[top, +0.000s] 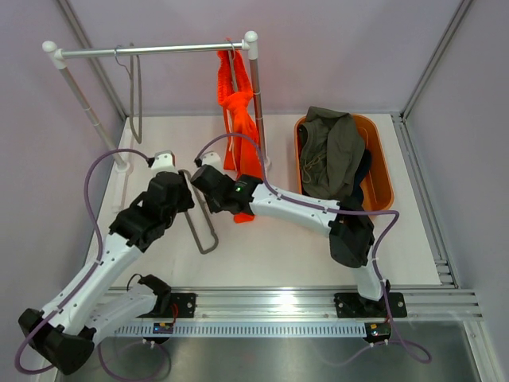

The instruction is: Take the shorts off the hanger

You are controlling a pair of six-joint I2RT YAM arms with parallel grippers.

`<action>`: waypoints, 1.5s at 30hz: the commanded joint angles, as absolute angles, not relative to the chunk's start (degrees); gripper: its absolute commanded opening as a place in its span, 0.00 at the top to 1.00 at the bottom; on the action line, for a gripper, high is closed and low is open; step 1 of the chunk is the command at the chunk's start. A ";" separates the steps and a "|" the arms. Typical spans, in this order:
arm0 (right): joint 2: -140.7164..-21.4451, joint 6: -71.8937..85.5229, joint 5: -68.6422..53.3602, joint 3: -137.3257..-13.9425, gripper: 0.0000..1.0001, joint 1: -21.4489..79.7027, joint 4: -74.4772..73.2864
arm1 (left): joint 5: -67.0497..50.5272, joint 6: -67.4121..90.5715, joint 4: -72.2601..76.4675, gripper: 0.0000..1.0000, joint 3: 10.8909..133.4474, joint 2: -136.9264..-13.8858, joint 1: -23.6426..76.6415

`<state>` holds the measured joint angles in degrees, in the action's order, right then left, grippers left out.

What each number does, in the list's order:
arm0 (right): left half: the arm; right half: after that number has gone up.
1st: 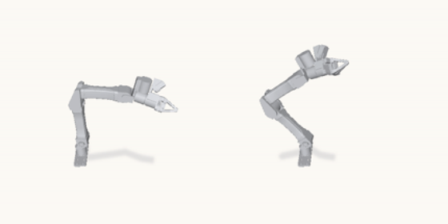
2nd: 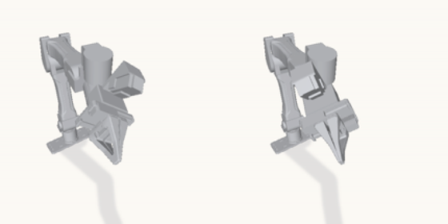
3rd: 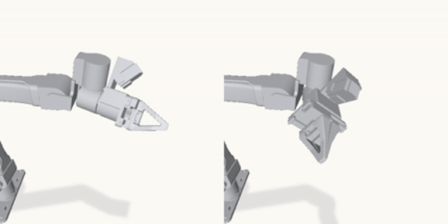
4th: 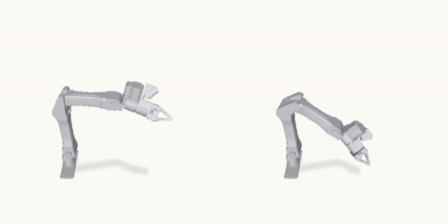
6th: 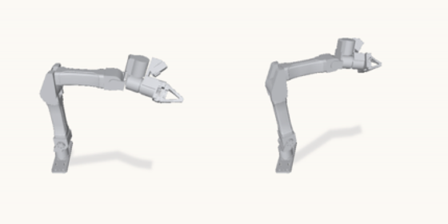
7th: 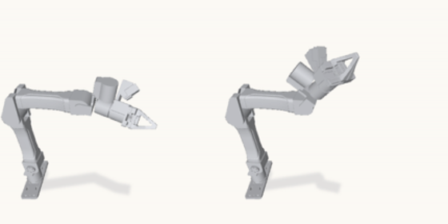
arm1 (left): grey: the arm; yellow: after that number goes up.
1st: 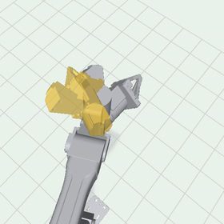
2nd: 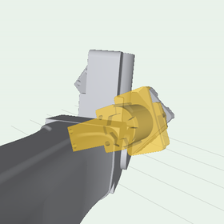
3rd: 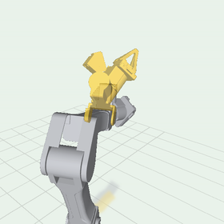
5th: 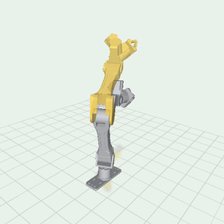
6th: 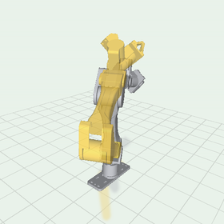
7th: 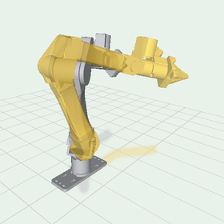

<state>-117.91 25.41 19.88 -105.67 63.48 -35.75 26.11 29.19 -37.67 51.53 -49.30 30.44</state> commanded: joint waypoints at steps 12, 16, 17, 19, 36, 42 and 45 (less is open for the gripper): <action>-112.59 28.47 9.85 -94.22 0.82 54.33 -26.02 | 23.64 34.54 -29.19 0.52 46.50 -60.01 30.50; -116.96 26.28 8.71 -98.51 0.70 52.56 -26.63 | 25.13 35.86 -26.20 0.45 46.32 -65.47 30.50; -118.11 26.02 7.57 -100.00 0.67 51.95 -27.24 | 25.75 36.64 -26.02 0.44 46.67 -66.96 30.50; -120.22 26.19 5.55 -102.91 0.57 51.42 -27.34 | 26.98 37.79 -26.28 0.43 47.63 -70.99 30.50; -118.04 27.86 5.71 -97.74 0.61 50.54 -24.62 | 33.75 45.09 -26.46 0.49 54.05 -95.09 30.50; -113.12 29.00 5.10 -91.24 0.64 50.54 -21.54 | 33.13 45.35 -26.19 0.71 54.93 -99.66 31.11; -110.84 29.00 5.36 -89.13 0.65 50.54 -20.83 | 34.28 45.00 -26.80 0.87 55.98 -100.81 31.55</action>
